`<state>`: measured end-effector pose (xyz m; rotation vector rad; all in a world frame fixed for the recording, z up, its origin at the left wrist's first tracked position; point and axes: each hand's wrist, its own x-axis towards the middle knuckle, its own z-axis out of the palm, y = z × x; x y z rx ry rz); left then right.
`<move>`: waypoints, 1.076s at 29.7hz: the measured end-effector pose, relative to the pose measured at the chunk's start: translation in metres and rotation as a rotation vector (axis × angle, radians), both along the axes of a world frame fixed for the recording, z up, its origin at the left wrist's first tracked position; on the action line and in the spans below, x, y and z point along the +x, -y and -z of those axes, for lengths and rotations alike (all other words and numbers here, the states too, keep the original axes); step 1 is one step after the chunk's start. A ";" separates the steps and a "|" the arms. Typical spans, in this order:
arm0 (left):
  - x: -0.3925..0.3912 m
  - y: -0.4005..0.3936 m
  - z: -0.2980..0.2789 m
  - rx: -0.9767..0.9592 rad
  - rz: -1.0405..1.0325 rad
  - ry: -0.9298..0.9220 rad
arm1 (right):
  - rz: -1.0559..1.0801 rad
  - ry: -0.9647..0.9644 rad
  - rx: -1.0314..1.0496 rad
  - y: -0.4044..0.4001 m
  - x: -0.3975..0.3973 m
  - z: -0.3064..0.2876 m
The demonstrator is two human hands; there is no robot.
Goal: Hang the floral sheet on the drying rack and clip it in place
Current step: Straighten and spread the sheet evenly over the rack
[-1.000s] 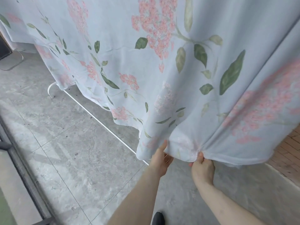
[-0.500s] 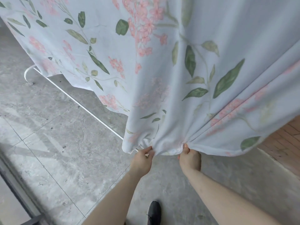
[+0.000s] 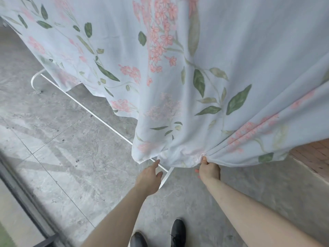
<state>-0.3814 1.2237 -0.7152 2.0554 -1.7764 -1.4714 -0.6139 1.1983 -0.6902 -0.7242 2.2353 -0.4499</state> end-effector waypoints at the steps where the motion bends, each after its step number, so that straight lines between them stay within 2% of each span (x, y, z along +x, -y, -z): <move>1: 0.005 -0.001 -0.002 0.006 -0.003 0.006 | 0.006 0.010 0.010 -0.002 0.001 -0.002; 6: 0.025 -0.003 -0.025 0.020 -0.042 0.005 | -0.055 -0.019 0.191 -0.036 -0.007 0.014; 11: 0.079 -0.010 -0.087 -0.016 -0.115 0.032 | -0.172 0.094 0.324 -0.047 0.070 -0.090; 16: 0.137 -0.025 -0.149 -0.054 -0.189 0.044 | -0.507 0.023 0.206 -0.043 0.117 -0.130; 19: 0.178 -0.026 -0.192 -0.089 -0.244 0.051 | -0.614 0.031 0.130 -0.029 0.153 -0.170; 25: 0.232 -0.016 -0.262 -0.165 -0.350 0.073 | -0.670 0.073 -0.013 -0.008 0.210 -0.234; 32: 0.285 0.019 -0.309 -0.187 -0.433 0.063 | -0.763 0.140 -0.079 0.036 0.264 -0.265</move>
